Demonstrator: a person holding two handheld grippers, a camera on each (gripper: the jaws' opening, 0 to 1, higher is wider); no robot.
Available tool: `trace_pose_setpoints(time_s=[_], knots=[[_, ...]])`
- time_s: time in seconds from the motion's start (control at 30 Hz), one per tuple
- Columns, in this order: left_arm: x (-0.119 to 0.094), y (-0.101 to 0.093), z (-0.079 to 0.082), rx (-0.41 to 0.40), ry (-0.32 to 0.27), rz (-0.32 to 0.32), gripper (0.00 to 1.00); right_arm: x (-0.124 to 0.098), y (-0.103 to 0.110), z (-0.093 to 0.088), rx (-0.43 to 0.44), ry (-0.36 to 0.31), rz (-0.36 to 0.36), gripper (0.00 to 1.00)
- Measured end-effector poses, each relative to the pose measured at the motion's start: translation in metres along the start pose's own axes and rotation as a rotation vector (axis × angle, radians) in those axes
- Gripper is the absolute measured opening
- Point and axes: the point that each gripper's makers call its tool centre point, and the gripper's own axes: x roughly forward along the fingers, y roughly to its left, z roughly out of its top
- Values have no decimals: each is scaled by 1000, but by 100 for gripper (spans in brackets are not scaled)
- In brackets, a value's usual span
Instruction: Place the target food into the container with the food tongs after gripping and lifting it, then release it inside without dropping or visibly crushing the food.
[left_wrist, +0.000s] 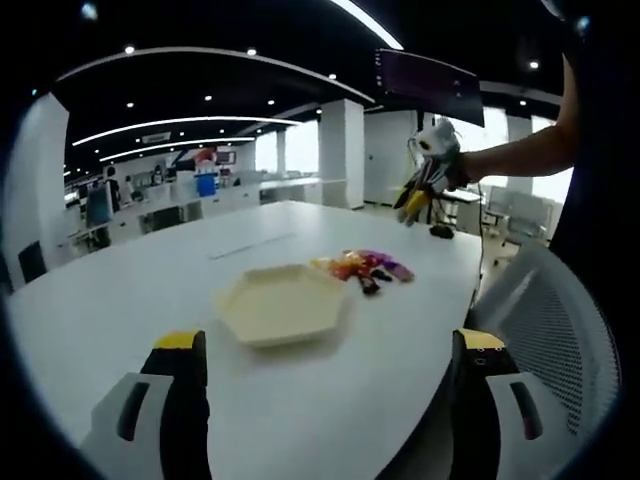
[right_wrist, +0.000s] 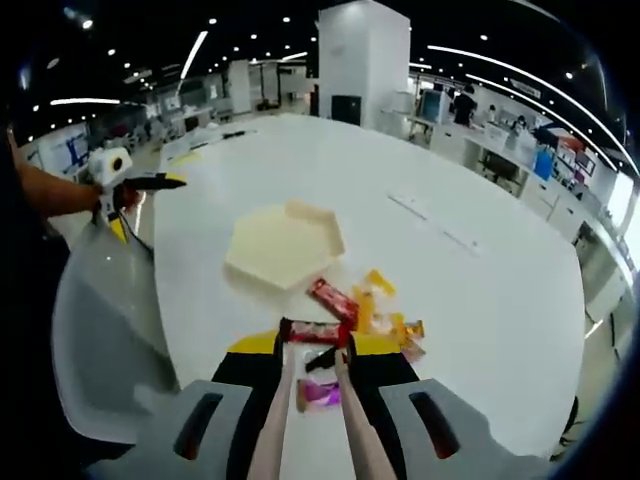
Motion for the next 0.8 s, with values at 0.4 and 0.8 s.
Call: trace_pose_setpoints(time_s=[0.4, 0.8], knots=[[0, 2, -2, 4, 7, 11, 99, 33, -2, -10, 31, 41, -10, 25], [-1, 0, -2, 17, 12, 9, 99, 61, -11, -29, 92, 96, -24, 25]])
